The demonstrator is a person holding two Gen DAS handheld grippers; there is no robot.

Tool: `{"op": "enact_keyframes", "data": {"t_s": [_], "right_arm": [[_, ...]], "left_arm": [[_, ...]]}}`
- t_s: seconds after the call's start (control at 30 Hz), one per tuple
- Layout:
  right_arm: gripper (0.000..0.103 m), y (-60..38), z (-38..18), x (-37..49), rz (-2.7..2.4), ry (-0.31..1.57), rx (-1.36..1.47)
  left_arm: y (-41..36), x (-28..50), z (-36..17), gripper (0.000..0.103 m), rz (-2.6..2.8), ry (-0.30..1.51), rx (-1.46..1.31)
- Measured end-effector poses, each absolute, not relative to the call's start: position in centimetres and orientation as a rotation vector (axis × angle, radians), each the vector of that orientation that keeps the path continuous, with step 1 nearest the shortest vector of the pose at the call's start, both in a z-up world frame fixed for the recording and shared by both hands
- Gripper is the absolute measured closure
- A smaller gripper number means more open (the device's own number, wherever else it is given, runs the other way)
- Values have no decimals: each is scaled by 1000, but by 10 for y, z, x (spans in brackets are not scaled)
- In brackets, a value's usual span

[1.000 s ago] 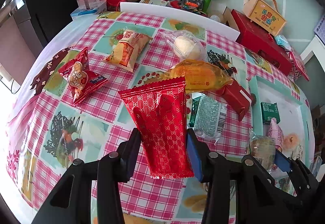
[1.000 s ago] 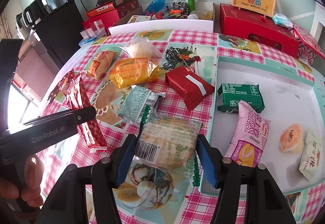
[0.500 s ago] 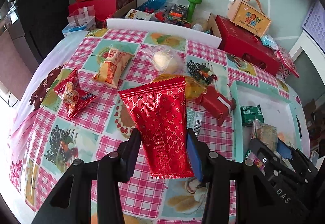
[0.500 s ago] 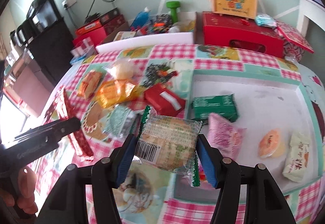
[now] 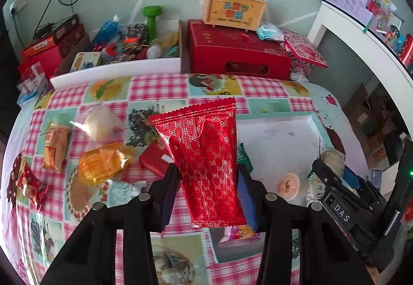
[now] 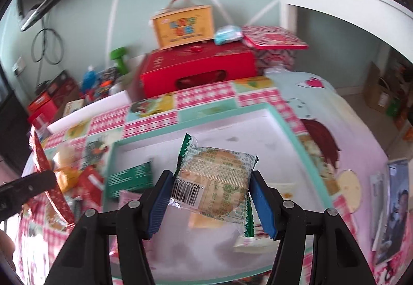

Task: Organize snacks
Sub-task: 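Carry the red packet and round biscuit into the white tray while both grippers release them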

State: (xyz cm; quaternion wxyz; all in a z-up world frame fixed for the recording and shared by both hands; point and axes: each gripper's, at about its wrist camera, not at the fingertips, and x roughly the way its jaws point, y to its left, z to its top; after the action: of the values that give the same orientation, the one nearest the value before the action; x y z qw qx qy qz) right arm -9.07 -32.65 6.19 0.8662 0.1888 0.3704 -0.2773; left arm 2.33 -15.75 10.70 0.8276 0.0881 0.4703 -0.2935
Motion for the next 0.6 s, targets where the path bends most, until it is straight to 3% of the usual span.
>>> {"op": "enact_keyframes", "data": {"t_s": [0.23, 0.6], "right_arm": [[40, -352, 43, -97, -627, 781, 446], [40, -359, 29, -94, -625, 819, 470]], "left_arm": [[-225, 27, 88, 57, -700, 1028, 272], [-268, 41, 49, 57, -705, 1085, 290]]}}
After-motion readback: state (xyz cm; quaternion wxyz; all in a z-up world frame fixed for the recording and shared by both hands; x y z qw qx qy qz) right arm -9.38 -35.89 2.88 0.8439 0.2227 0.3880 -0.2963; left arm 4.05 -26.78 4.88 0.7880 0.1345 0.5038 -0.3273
